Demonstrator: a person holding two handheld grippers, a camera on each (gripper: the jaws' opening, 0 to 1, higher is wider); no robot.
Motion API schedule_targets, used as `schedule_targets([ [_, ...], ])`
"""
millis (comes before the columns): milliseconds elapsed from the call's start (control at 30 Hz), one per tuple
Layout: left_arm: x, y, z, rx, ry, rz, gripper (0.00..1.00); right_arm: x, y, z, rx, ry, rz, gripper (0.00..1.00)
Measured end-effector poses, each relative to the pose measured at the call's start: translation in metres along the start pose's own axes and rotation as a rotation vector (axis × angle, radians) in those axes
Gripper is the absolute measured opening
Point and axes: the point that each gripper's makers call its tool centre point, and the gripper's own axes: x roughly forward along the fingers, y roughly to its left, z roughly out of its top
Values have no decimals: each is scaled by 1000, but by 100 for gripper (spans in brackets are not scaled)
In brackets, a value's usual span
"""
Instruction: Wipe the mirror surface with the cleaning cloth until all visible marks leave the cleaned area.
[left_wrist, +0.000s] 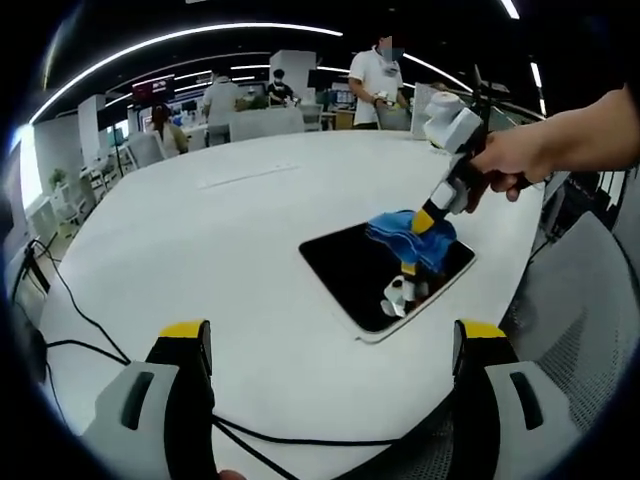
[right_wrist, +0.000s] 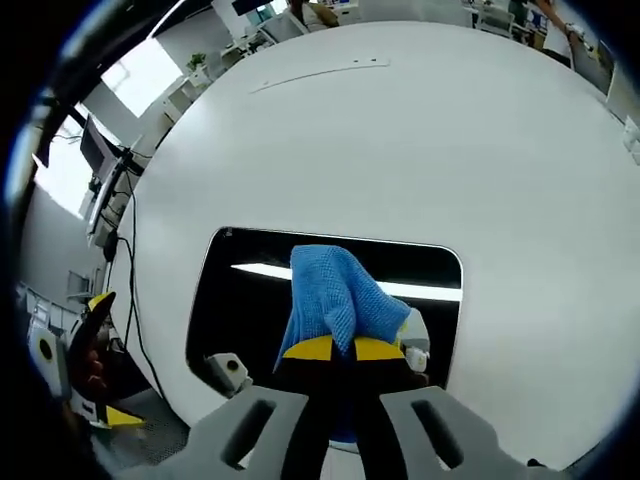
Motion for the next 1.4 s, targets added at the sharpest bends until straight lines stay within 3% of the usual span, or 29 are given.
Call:
schedule_targets([
  [267, -2, 0, 4, -48, -29, -7, 99, -4, 4, -15, 9, 1, 17, 0],
  [367, -1, 1, 1, -57, -19, 1, 99, -5, 5, -23, -45, -9, 5, 0],
  [667, -1, 0, 1, -40, -14, -6, 99, -11, 11, -41, 46, -7, 51, 0],
  [1400, 0, -1, -2, -50, -3, -12, 99, -18, 19, -66, 79, 4, 91, 0],
])
